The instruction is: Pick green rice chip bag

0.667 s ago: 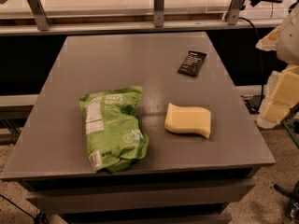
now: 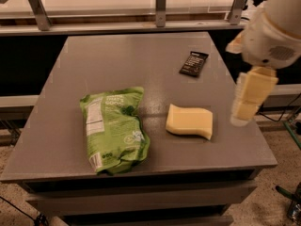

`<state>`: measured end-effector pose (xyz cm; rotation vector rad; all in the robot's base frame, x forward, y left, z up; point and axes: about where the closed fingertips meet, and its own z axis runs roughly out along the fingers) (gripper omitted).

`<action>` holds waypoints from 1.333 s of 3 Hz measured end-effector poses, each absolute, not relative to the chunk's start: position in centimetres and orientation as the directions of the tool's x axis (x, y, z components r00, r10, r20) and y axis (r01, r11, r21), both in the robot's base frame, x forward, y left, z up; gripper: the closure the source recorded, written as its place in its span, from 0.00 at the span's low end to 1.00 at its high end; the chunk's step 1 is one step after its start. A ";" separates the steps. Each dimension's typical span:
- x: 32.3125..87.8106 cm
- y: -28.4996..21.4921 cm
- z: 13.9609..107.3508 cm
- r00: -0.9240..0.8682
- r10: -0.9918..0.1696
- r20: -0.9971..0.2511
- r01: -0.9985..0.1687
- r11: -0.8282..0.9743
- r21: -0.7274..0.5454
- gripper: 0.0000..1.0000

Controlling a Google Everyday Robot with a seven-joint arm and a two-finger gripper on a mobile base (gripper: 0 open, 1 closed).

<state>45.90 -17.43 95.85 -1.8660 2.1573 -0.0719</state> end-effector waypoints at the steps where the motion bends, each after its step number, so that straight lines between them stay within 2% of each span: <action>1: 49.3 -10.7 92.5 0.027 -0.990 -0.137 -0.986 -0.003 -0.167 0.00; 3: 53.2 3.0 87.2 0.308 -0.938 -0.160 -0.951 -0.297 -0.088 0.00; 4: 53.1 3.6 87.1 0.335 -0.927 -0.167 -0.941 -0.321 -0.103 0.00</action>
Offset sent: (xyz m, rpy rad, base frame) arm 0.0933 0.2337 -0.1037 -0.0302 0.1888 0.5642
